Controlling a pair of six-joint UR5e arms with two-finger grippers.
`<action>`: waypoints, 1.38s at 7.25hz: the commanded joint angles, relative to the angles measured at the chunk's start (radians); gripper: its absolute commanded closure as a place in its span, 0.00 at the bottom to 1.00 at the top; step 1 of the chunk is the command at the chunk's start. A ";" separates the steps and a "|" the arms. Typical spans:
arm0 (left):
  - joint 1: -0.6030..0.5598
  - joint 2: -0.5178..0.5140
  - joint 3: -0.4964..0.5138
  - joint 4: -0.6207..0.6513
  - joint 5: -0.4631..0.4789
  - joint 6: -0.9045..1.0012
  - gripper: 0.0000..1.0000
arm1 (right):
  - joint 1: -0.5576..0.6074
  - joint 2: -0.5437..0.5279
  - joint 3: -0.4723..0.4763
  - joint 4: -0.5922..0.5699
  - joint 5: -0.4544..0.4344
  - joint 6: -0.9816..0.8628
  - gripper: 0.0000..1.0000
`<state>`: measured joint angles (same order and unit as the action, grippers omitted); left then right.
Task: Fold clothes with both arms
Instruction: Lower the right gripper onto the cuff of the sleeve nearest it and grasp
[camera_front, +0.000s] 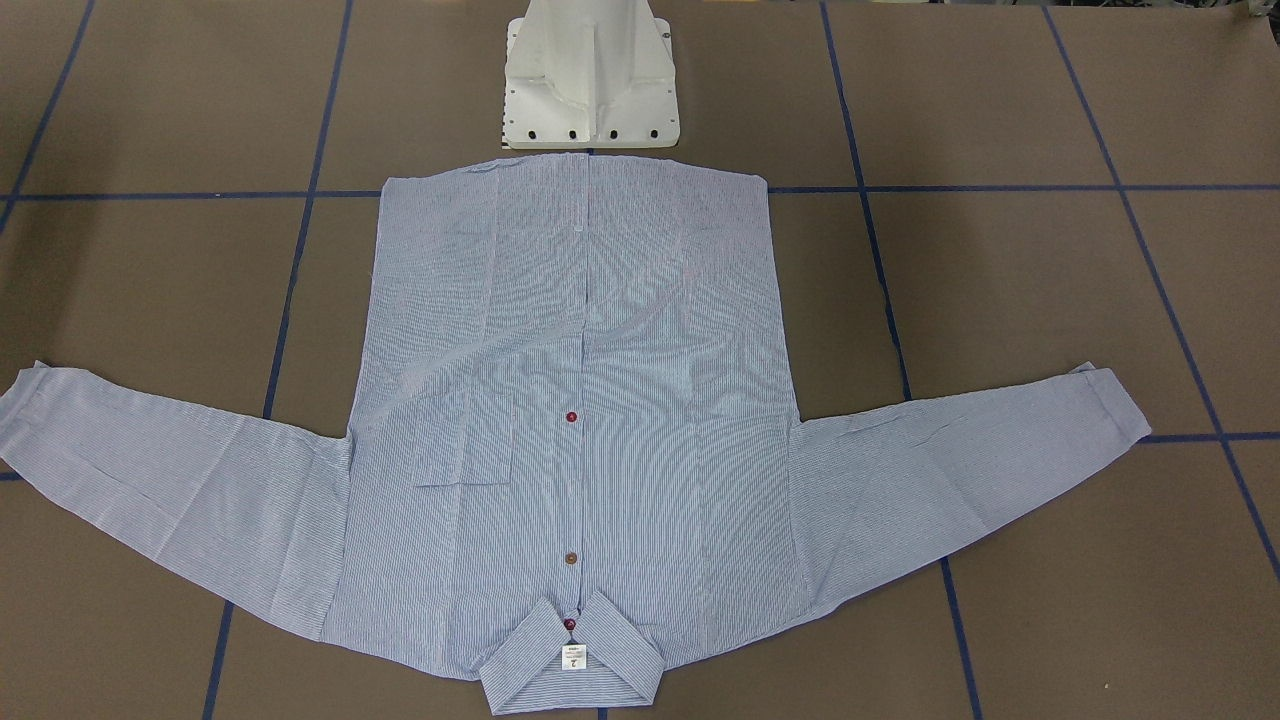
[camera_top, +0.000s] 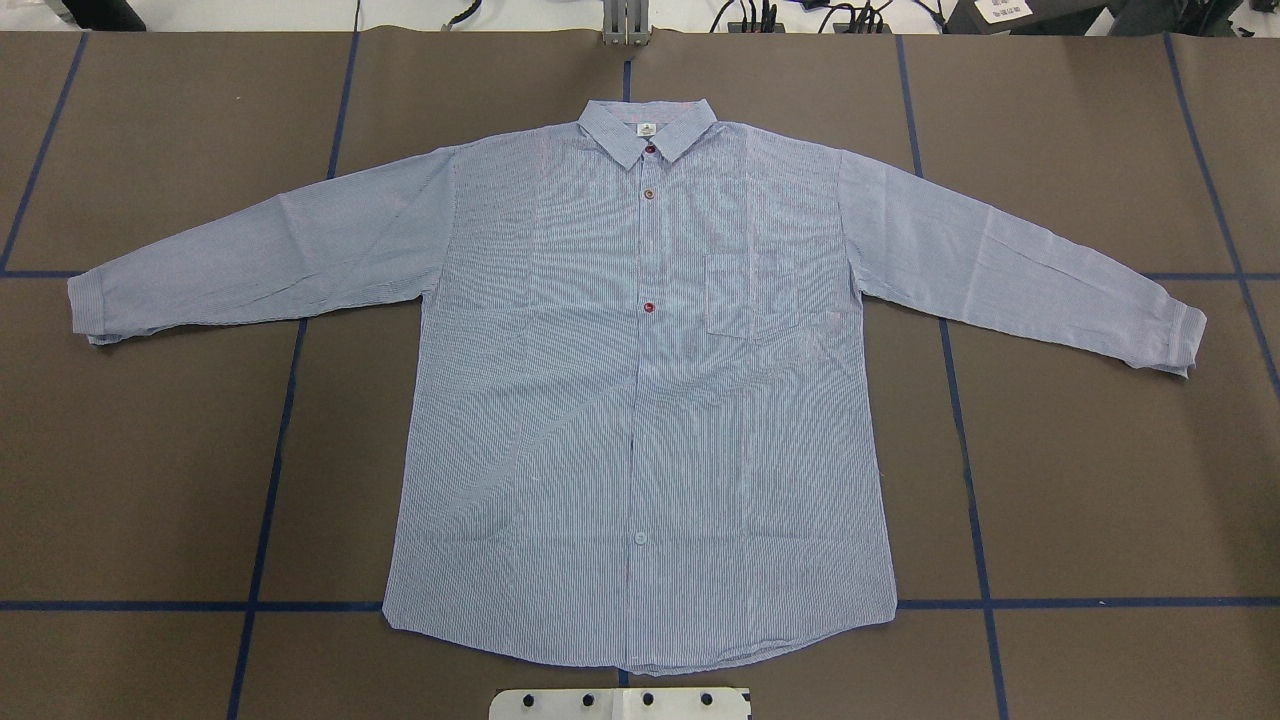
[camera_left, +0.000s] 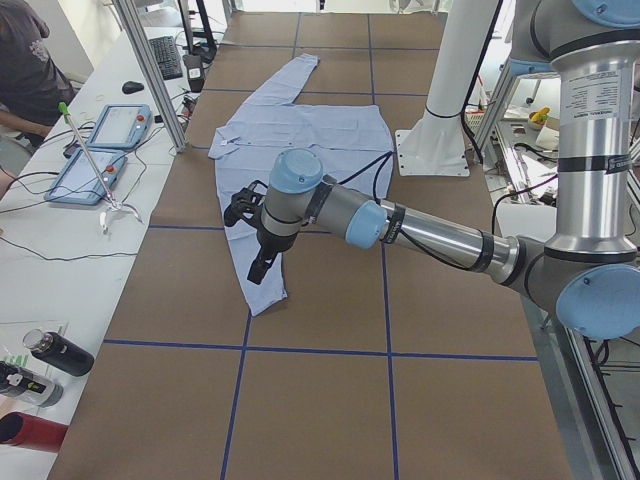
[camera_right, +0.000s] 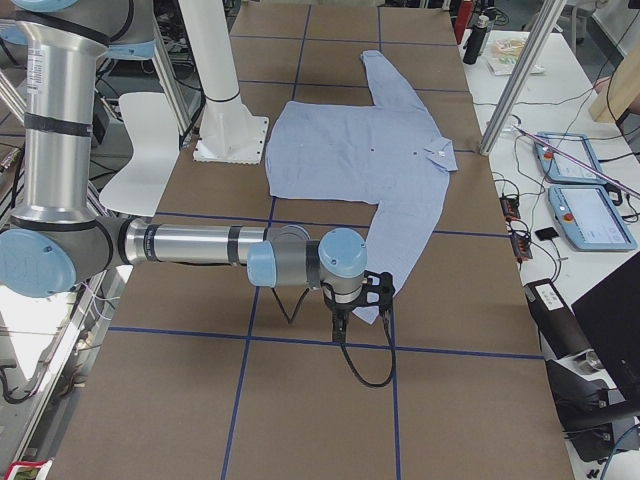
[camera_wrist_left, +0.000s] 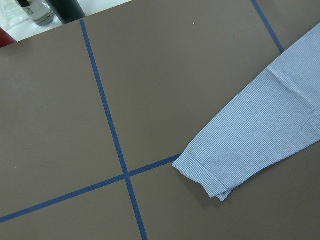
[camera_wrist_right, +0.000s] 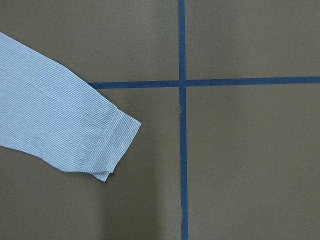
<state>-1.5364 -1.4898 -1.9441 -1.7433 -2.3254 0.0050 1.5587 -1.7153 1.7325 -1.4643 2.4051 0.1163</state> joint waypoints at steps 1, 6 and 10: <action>0.002 0.003 -0.028 -0.005 -0.035 0.001 0.01 | -0.046 -0.006 0.006 0.018 0.043 0.073 0.00; 0.002 0.005 -0.030 -0.022 -0.038 -0.002 0.01 | -0.348 -0.001 -0.034 0.430 -0.086 0.843 0.07; 0.002 -0.006 -0.036 -0.025 -0.028 -0.003 0.01 | -0.364 0.063 -0.218 0.576 -0.087 0.979 0.12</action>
<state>-1.5340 -1.4886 -1.9802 -1.7682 -2.3585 0.0016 1.2004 -1.6810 1.5853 -0.9492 2.3178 1.0518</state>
